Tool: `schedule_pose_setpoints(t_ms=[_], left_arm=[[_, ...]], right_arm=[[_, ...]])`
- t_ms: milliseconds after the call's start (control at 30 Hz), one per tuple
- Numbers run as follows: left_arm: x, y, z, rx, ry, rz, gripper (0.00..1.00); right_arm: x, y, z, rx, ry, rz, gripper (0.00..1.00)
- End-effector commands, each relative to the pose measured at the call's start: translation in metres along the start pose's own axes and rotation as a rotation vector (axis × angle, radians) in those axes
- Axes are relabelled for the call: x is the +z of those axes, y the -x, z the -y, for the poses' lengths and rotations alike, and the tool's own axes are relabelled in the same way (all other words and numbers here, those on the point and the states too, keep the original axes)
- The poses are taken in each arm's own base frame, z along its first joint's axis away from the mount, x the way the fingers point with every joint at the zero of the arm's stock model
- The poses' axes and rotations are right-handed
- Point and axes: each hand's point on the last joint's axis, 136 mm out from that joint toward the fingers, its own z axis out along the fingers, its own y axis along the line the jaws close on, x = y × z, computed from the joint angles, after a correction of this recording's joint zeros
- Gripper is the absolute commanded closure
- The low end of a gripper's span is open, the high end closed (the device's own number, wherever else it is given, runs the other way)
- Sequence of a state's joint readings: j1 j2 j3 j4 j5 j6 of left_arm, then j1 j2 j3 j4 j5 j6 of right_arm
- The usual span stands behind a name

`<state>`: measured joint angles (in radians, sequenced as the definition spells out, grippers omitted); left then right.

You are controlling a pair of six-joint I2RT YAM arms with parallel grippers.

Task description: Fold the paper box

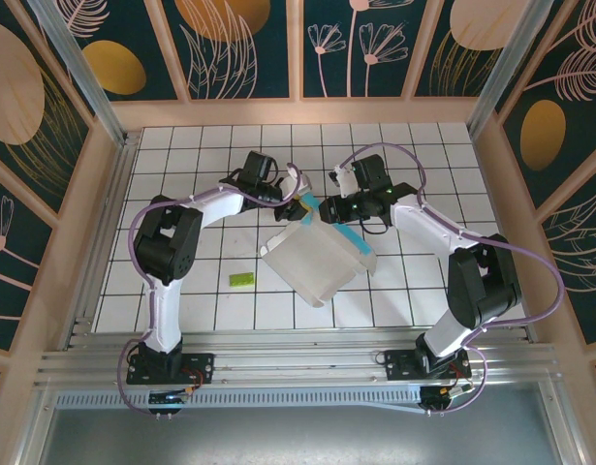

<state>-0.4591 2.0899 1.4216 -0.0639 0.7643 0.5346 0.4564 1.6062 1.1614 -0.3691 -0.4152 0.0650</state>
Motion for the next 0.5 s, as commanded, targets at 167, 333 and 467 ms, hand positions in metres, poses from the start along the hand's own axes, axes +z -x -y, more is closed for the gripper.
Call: schedule_pose_setpoints(t_ms=[167,333,467], left_arm=[[0.006,-0.009,-0.011,-0.06,0.118,-0.055,0.71],[0.004,-0.018,-0.022,-0.063,0.268,-0.102,0.72],[0.002,-0.021,-0.029,-0.082,0.32,-0.111,0.89]], right_arm=[[0.001,-0.005,-0.002,-0.005,-0.004,0.0,0.62],[0.001,-0.006,-0.003,-0.003,-0.002,0.005,0.62],[0.0,-0.006,-0.003,-0.008,-0.004,0.006,0.62]])
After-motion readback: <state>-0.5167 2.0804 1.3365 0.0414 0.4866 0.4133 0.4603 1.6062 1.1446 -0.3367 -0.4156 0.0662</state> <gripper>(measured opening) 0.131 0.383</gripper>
